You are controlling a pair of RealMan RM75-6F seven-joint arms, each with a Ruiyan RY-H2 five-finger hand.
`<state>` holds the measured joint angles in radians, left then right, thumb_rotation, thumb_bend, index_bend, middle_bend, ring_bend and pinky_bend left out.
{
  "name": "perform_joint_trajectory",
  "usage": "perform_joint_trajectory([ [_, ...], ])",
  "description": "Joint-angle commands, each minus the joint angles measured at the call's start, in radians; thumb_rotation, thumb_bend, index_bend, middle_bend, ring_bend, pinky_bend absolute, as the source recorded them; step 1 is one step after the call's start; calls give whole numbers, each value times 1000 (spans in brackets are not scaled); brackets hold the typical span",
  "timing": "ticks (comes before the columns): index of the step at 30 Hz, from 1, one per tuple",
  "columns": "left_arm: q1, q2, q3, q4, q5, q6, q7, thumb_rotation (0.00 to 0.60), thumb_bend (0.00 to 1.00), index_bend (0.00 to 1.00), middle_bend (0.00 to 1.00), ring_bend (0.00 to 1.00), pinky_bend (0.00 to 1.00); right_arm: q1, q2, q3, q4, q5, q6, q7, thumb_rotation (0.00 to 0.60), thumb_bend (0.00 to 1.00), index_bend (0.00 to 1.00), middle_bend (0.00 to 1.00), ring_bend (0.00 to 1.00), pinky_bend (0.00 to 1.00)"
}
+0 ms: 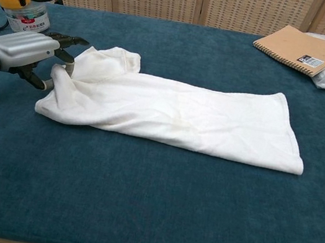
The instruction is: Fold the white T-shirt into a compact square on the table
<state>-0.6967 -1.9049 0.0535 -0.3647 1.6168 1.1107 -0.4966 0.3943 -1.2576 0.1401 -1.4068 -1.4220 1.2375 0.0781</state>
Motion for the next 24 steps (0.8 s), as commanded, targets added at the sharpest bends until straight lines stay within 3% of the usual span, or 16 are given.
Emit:
perform_joint_trajectory([
  [1, -2, -1, 1, 4, 1, 1, -2, 600, 530, 699, 0, 0, 0, 0, 0, 0, 0, -1, 1, 0, 600, 103, 0, 0, 0, 0],
  [9, -2, 29, 6, -10, 5, 11, -15, 600, 582, 742, 0, 0, 0, -1, 1, 0, -1, -2, 2, 0, 600, 102, 0, 0, 0, 0],
  [24, 126, 221, -3, -8, -55, 12, -83, 600, 586, 745, 0, 0, 0, -1, 2, -3, -9, -8, 3, -7, 600, 104, 0, 0, 0, 0],
])
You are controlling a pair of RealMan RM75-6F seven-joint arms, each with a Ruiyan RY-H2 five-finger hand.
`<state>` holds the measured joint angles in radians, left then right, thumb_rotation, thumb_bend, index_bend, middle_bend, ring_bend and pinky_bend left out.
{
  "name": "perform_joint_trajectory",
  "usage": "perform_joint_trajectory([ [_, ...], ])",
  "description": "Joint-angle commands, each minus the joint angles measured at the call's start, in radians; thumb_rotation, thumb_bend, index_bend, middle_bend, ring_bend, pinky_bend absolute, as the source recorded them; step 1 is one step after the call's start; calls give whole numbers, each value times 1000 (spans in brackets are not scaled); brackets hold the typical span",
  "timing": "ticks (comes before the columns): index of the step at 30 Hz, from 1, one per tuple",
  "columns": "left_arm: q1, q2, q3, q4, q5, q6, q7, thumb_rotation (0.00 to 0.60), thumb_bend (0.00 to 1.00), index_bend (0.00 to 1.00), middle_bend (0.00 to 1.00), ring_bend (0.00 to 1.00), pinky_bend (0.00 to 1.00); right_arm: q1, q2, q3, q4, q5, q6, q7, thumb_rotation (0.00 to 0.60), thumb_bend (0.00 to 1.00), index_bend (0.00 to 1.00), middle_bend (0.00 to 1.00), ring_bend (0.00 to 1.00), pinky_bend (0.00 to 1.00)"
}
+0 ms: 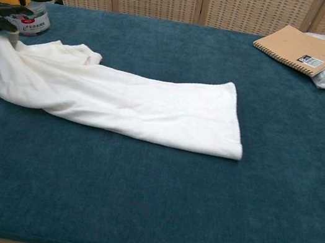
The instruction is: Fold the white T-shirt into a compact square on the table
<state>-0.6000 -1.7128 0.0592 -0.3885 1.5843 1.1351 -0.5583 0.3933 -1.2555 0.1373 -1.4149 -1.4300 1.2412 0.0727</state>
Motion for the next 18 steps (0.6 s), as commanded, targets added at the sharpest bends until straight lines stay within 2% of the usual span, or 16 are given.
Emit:
perform_joint_trajectory([
  [1, 42, 39, -13, 27, -33, -23, -31, 600, 587, 745, 0, 0, 0, 0, -1, -1, -1, 0, -1, -3, 600, 104, 0, 0, 0, 0],
  [11, 105, 68, -40, 140, -91, -144, -113, 600, 592, 745, 0, 0, 0, 3, -5, -7, -7, -4, -7, -21, 600, 105, 0, 0, 0, 0],
  [15, 103, 60, -46, 151, -89, -120, -139, 600, 593, 745, 0, 0, 0, 2, -3, -6, -9, -2, -6, -20, 600, 102, 0, 0, 0, 0],
  [18, 93, 53, -49, 138, -76, -40, -153, 600, 594, 746, 0, 0, 0, 0, 1, -3, -13, -1, -1, -16, 600, 103, 0, 0, 0, 0],
])
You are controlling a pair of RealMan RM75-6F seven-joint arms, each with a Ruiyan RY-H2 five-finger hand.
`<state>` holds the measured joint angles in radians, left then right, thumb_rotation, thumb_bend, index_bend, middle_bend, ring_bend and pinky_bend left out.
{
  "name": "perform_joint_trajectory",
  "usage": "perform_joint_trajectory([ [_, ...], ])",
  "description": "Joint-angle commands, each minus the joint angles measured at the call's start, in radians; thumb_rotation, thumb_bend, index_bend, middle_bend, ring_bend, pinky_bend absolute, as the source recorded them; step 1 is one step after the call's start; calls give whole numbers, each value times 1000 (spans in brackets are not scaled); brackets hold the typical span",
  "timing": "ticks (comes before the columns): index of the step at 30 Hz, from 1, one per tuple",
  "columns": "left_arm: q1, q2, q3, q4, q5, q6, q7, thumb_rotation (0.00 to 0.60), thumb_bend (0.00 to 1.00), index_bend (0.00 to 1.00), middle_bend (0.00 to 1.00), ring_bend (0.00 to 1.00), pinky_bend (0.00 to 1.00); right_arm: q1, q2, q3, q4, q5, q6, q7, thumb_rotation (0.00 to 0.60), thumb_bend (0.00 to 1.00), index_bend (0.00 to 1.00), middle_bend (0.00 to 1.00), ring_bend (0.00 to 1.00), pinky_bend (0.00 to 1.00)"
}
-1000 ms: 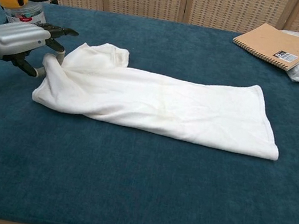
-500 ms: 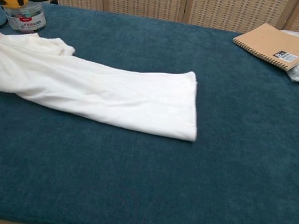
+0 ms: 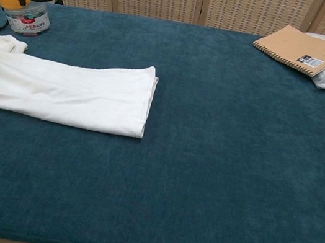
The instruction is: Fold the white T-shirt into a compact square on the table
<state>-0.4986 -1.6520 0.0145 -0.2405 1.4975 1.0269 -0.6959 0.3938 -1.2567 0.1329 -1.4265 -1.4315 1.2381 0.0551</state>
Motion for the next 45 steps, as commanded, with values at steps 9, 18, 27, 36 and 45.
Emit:
perform_joint_trajectory([
  [9, -69, -22, -10, -129, 61, 267, 72, 600, 590, 746, 0, 0, 0, -5, 15, 4, -15, -6, 13, 18, 600, 102, 0, 0, 0, 0],
  [18, -208, -76, -40, -344, 92, 251, 331, 600, 586, 746, 0, 0, 0, -13, 38, 11, -30, -15, 33, 57, 600, 103, 0, 0, 0, 0],
  [27, -306, -129, -61, -426, 111, 189, 526, 600, 581, 746, 0, 0, 0, -16, 50, 16, -31, -15, 38, 86, 600, 103, 0, 0, 0, 0],
  [36, -355, -199, -55, -422, 118, 120, 608, 600, 580, 746, 0, 0, 0, -17, 53, 17, -33, -13, 38, 93, 600, 103, 0, 0, 0, 0],
  [45, -387, -284, -62, -365, 108, 82, 611, 600, 549, 746, 0, 0, 0, -17, 56, 21, -31, -8, 38, 102, 600, 100, 0, 0, 0, 0],
])
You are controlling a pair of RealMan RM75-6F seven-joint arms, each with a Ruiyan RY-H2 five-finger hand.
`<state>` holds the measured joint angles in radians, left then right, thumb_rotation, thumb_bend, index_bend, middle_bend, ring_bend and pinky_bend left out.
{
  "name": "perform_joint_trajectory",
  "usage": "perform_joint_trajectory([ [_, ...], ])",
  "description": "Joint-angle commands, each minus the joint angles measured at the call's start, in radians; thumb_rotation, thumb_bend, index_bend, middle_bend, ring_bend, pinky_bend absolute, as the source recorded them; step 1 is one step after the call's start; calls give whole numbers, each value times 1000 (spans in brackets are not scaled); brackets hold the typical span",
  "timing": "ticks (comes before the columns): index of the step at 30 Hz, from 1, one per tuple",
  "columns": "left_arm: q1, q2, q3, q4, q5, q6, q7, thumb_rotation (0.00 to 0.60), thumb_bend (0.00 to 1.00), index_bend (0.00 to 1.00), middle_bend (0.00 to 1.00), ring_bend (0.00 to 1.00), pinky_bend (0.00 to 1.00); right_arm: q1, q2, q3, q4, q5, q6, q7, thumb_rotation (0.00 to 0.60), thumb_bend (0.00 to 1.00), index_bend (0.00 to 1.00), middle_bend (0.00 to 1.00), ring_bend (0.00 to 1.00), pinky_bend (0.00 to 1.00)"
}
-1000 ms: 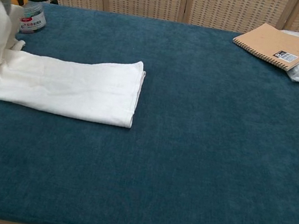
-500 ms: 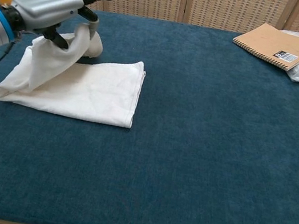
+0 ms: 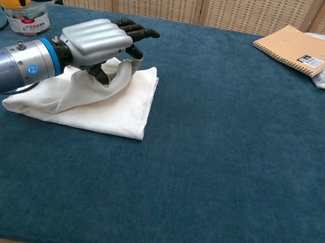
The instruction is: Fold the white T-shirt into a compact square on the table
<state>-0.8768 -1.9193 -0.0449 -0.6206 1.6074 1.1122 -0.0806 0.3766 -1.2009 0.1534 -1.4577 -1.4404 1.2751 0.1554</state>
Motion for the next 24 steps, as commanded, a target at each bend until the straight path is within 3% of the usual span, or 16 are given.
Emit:
perform_joint_trajectory([
  [1, -11, -23, -3, 23, -1, -4, -3, 600, 541, 746, 0, 0, 0, 0, 1, 1, 1, 1, 1, 2, 600, 102, 0, 0, 0, 0],
  [3, -18, -38, -5, 36, -3, -7, -1, 600, 516, 744, 0, 0, 0, 0, 1, 1, 1, 1, -1, 3, 600, 104, 0, 0, 0, 0],
  [5, -23, -49, -4, 45, -5, -18, 3, 600, 473, 630, 0, 0, 0, 0, 1, -1, 0, 0, -3, 3, 600, 103, 0, 0, 0, 0],
  [7, -25, -56, -9, 46, -13, -28, 1, 600, 414, 218, 0, 0, 0, 1, 0, -3, -1, -3, -4, 2, 600, 101, 0, 0, 0, 0],
  [9, -28, -60, -17, 40, -21, -29, -10, 600, 370, 8, 0, 0, 0, 1, -1, -4, -3, -5, -4, 1, 600, 102, 0, 0, 0, 0],
  [16, -24, -52, -51, -9, -44, 17, -43, 600, 231, 0, 0, 0, 0, 0, 0, -4, -5, -5, -2, -2, 600, 103, 0, 0, 0, 0],
  [24, 4, 56, -80, -168, -67, 65, -45, 600, 220, 0, 0, 0, 0, 1, -2, -8, -8, -10, -3, -10, 600, 103, 0, 0, 0, 0],
])
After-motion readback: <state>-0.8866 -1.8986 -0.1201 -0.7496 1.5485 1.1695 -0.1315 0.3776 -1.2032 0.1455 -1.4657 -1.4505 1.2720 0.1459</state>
